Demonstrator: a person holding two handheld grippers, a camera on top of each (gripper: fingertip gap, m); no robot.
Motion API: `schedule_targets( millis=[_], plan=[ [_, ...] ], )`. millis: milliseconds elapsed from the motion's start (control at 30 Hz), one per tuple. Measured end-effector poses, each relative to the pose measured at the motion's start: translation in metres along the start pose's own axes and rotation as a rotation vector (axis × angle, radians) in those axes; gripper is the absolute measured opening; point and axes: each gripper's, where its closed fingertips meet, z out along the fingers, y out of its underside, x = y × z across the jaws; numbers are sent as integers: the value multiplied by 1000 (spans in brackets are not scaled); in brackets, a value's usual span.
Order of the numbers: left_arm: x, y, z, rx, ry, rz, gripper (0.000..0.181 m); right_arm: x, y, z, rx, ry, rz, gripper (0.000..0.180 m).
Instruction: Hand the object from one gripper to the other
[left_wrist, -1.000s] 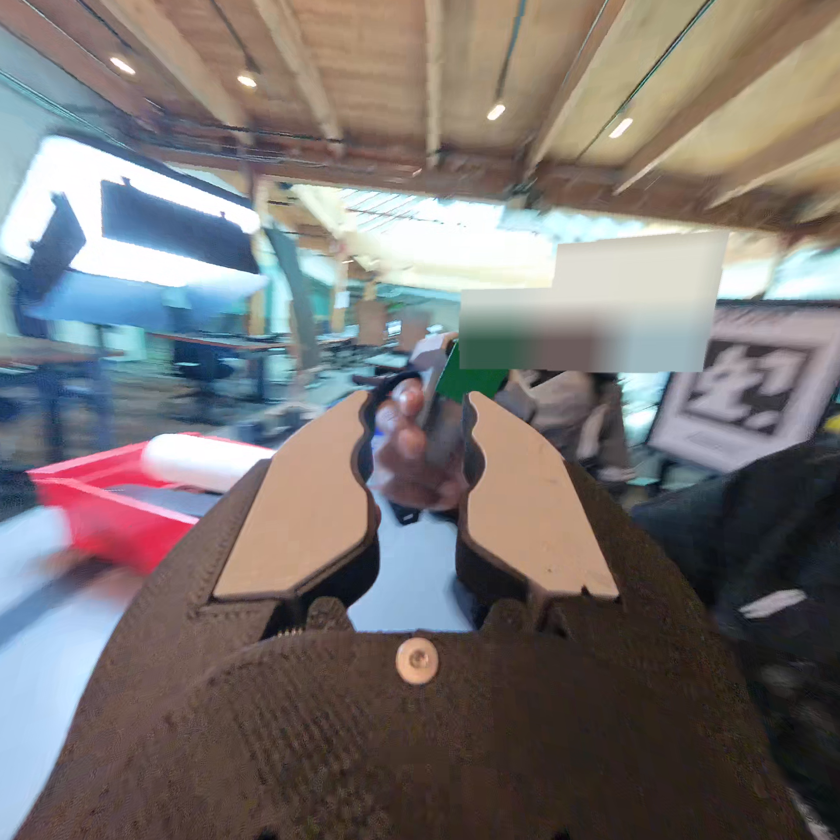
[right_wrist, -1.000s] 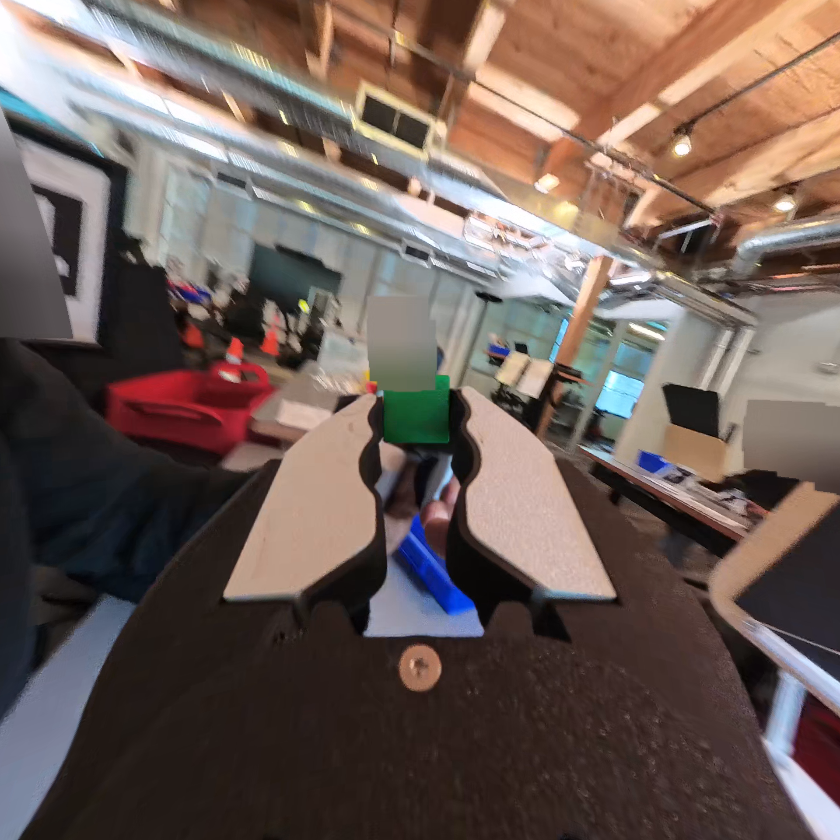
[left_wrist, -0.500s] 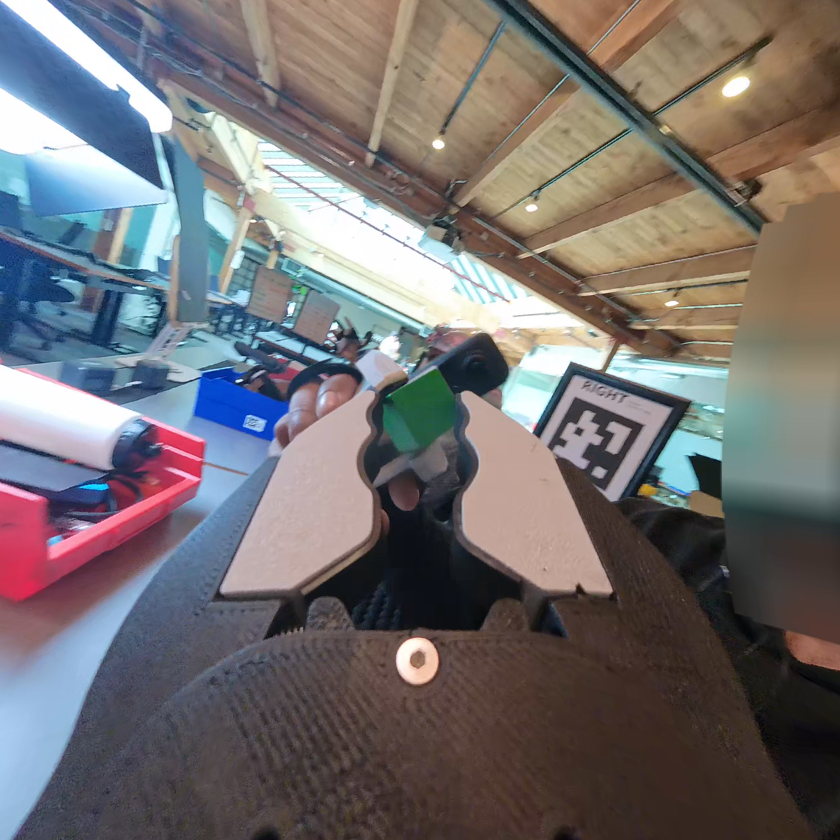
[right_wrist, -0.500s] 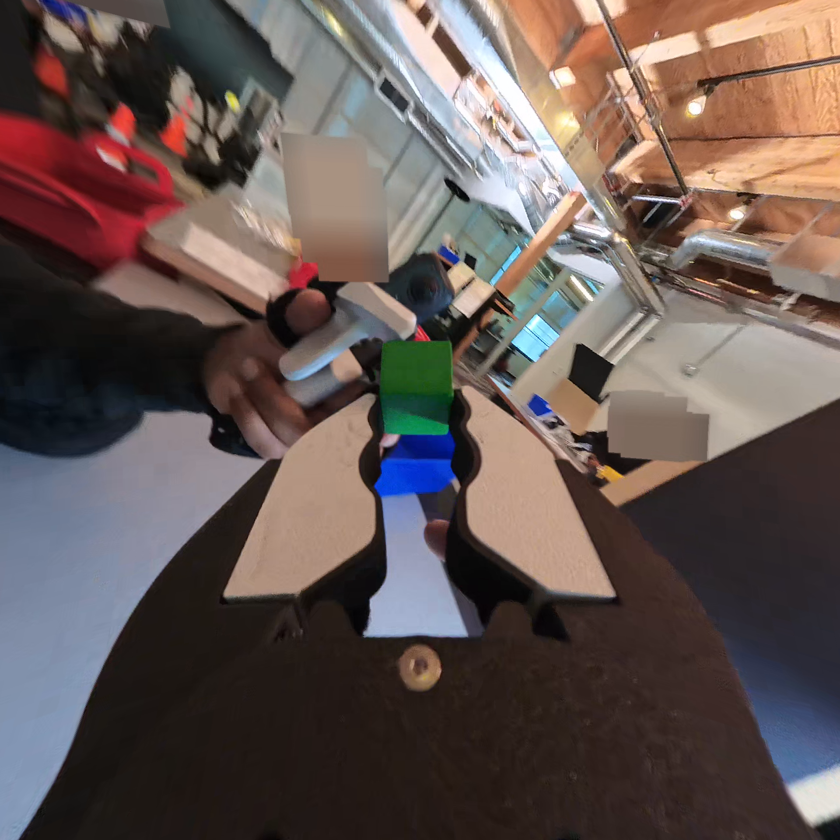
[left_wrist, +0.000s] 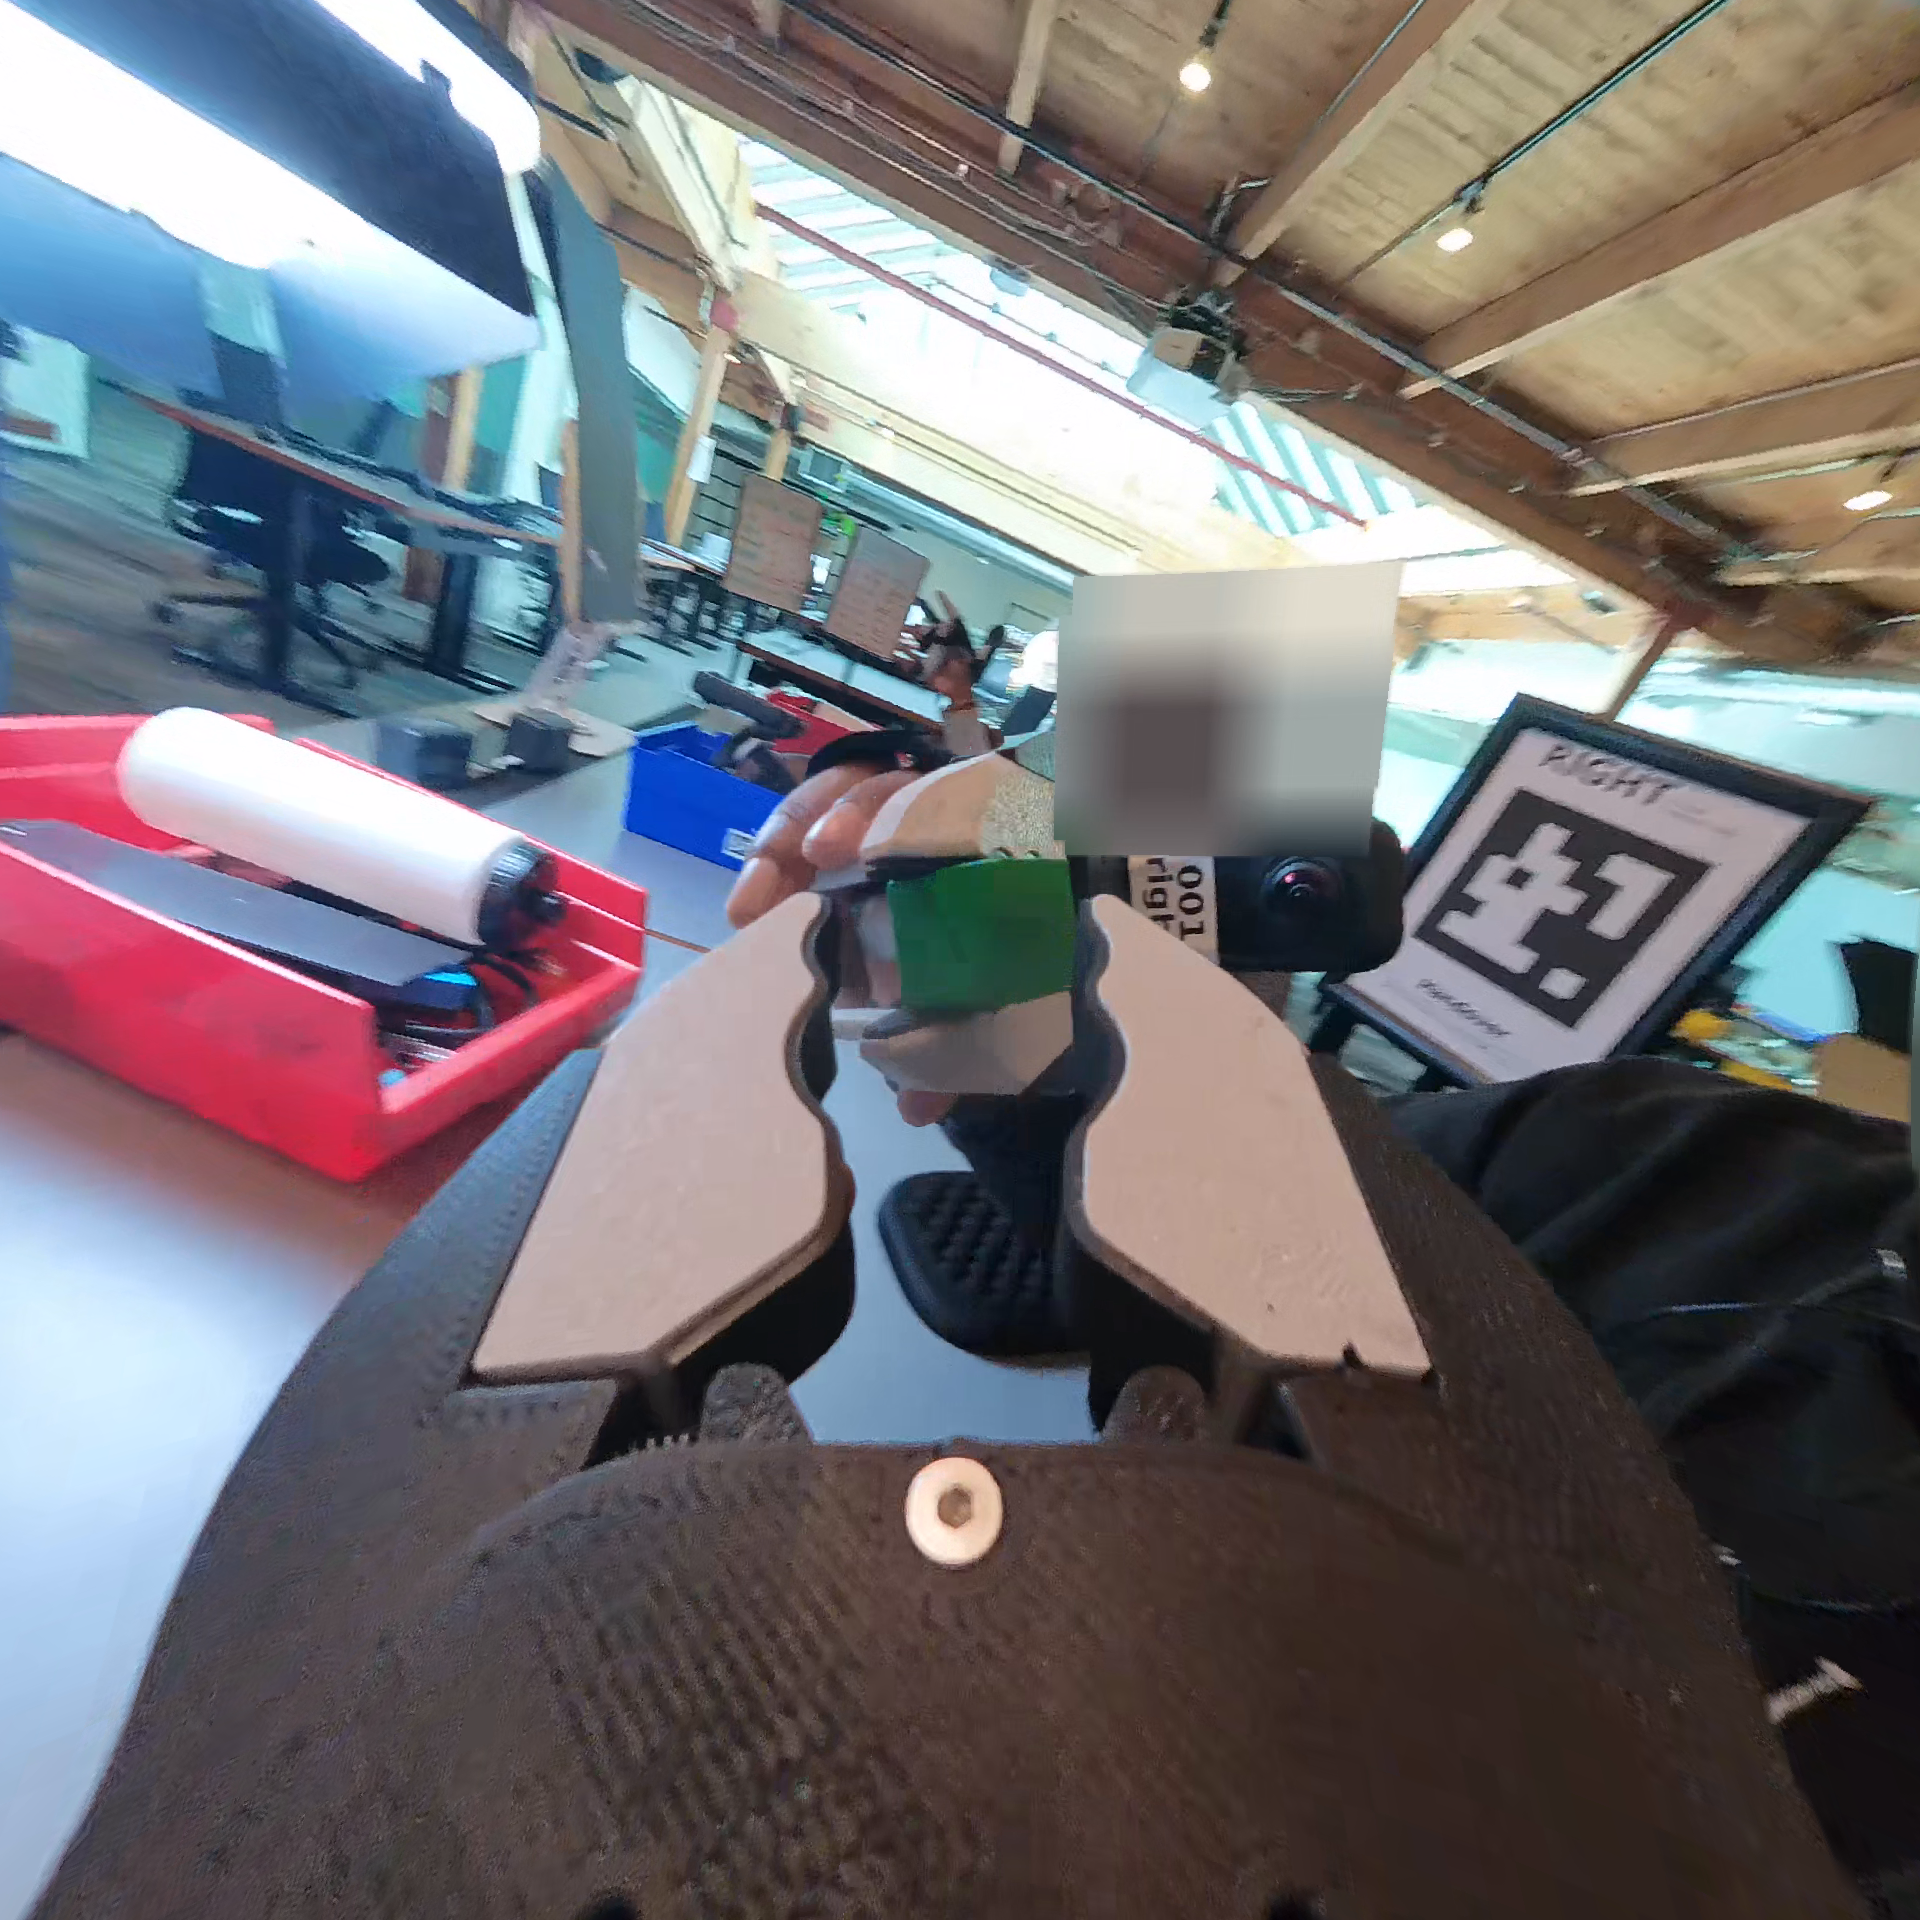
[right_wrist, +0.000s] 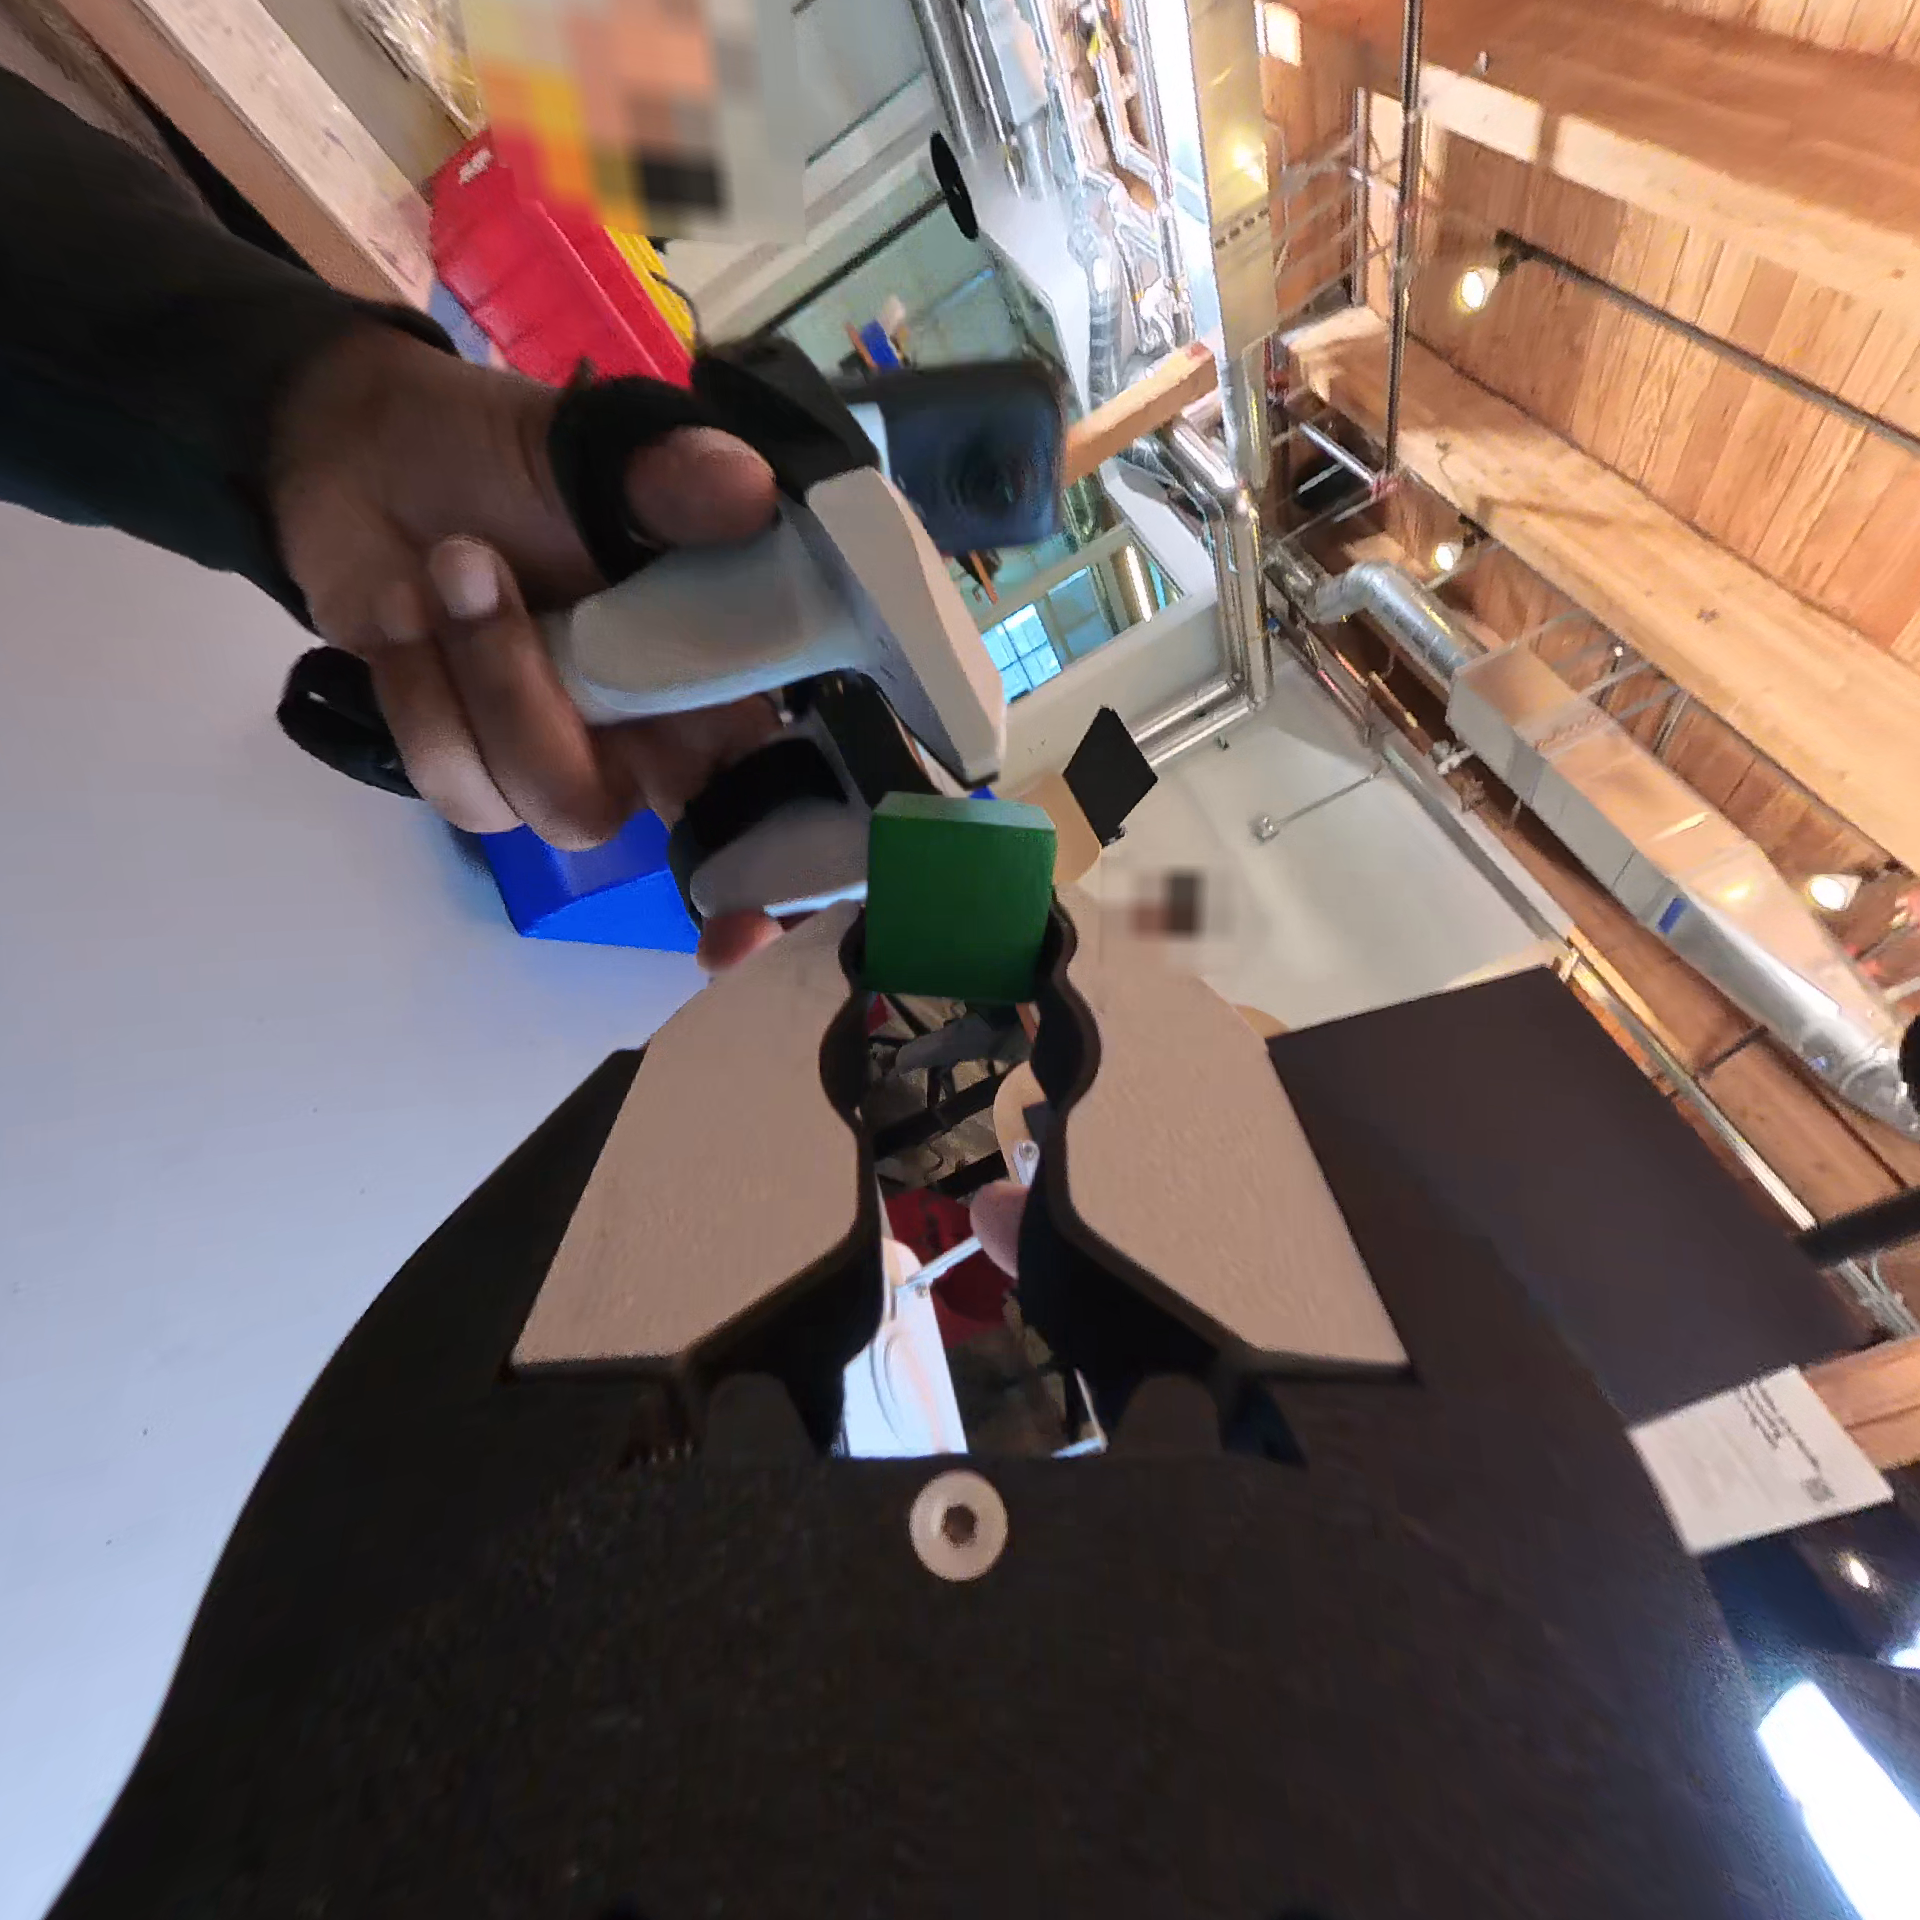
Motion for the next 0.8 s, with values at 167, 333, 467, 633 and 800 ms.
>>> schedule_targets(
  millis=[167, 333, 467, 633, 800],
  plan=[
    [19, 16, 2, -79, 191, -71, 35, -15, -11, 3, 22, -49, -87, 28],
    [12, 18, 4, -104, 94, 60, 33, -12, -4, 5, -22, -23, -103, 28],
    [-5, 7, -3, -82, -101, 309, 32, -6, 6, 2, -39, -90, 172, 40],
    [-31, -14, -23, -130, -494, 789, 32, 23, 15, -7, -4, -144, 751, 45],
    [-47, -20, -30, -254, -821, 1252, 32, 23, 17, 1, -62, -147, 1016, 45]
  ],
)
